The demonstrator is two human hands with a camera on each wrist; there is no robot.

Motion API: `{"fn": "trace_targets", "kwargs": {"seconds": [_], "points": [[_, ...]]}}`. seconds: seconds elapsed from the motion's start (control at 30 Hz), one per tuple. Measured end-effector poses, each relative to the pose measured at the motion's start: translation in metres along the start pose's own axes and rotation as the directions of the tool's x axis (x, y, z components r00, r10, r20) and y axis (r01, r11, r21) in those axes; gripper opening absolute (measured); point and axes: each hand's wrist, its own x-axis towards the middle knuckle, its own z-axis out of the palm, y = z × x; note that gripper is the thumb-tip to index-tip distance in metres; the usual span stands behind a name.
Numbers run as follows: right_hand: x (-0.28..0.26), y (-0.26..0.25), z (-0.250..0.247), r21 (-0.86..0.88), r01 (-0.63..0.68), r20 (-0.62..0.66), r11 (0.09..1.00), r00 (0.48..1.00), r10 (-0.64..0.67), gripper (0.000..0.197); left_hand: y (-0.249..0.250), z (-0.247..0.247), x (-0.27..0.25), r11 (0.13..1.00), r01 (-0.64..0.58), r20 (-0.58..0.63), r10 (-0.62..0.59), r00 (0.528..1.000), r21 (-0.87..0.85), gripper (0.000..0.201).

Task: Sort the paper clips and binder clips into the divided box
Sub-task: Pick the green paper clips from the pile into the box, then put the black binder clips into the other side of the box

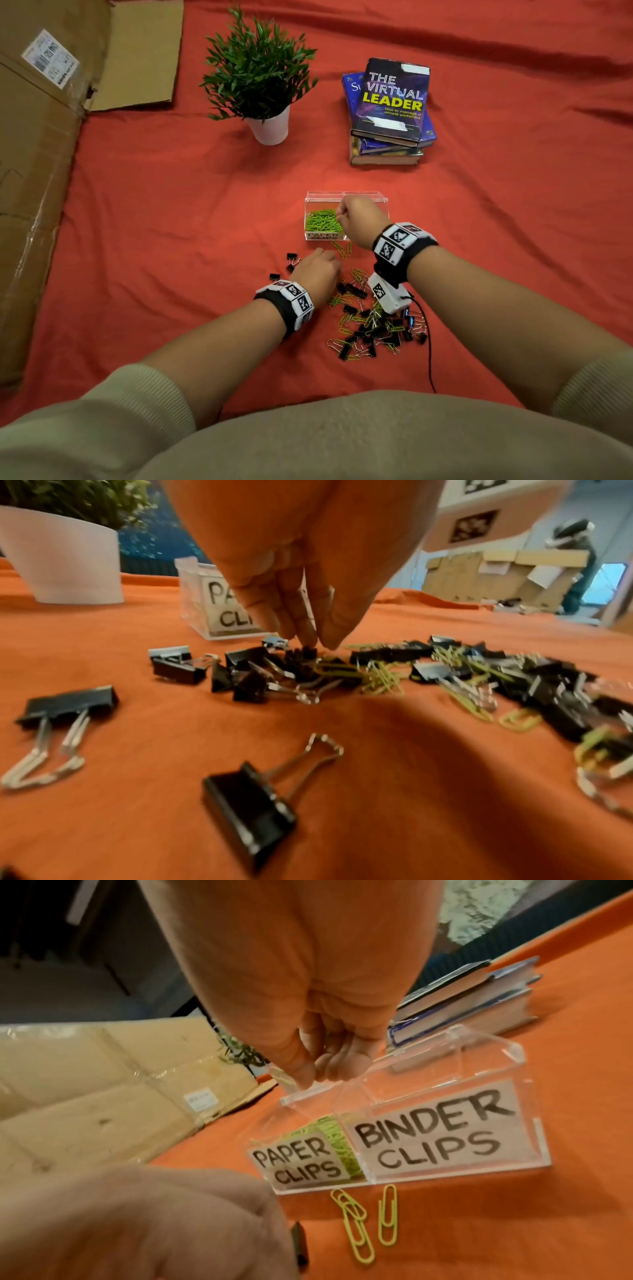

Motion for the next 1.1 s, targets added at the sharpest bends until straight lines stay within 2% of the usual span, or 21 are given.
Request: {"fn": "trace_targets", "kwargs": {"seconds": [0.07,0.17,0.23,0.27,0.37,0.43,0.5,0.63,0.87,0.97,1.1], "points": [[0.003,-0.003,0.002,-0.083,0.03,0.007,0.996,1.0,-0.03,0.017,0.0,0.003,0.001,0.998,-0.037,0.027,0.036,0.999,0.053,0.026],[-0.005,0.003,0.005,-0.062,0.084,-0.081,0.995,0.993,-0.089,0.015,0.0,0.003,0.001,0.991,-0.068,0.035,0.065,0.997,0.118,0.024],[-0.018,0.01,0.011,-0.071,0.112,-0.101,0.991,0.988,-0.119,0.014,0.002,0.001,0.0,0.986,-0.068,0.037,0.064,0.997,0.15,0.015],[-0.025,0.016,0.017,-0.107,0.122,-0.078,0.987,0.988,-0.13,0.016,0.003,-0.001,-0.001,0.982,-0.073,0.064,0.063,0.996,0.172,0.009],[-0.041,0.033,0.039,-0.28,0.095,0.079,0.955,0.994,-0.076,0.021,0.001,0.005,0.002,0.984,-0.069,0.074,0.058,0.996,0.164,0.024],[-0.046,0.041,0.051,-0.324,0.064,0.132,0.944,0.991,-0.022,0.029,0.003,0.004,0.002,0.988,-0.056,0.047,0.05,0.998,0.141,0.021],[-0.049,0.044,0.059,-0.314,0.051,0.11,0.948,0.994,-0.017,0.035,0.005,-0.002,0.004,0.994,-0.023,0.02,0.021,1.0,0.105,0.02],[-0.053,0.052,0.062,-0.296,0.056,0.063,0.954,0.997,-0.039,0.026,0.003,-0.007,0.013,0.998,0.007,-0.001,-0.007,1.0,0.064,0.025],[-0.064,0.078,0.048,-0.183,0.062,0.051,0.981,0.997,-0.054,0.021,0.012,-0.003,0.023,0.989,-0.011,0.061,0.002,0.998,0.15,0.021],[-0.067,0.074,0.048,-0.138,0.071,0.045,0.988,0.997,-0.065,0.026,0.015,-0.004,0.025,0.986,-0.04,0.063,0.03,0.998,0.163,0.021],[-0.069,0.067,0.056,-0.147,0.024,0.054,0.989,0.998,-0.016,0.035,0.016,-0.006,0.026,0.982,-0.067,0.088,0.052,0.995,0.175,0.022]]}}
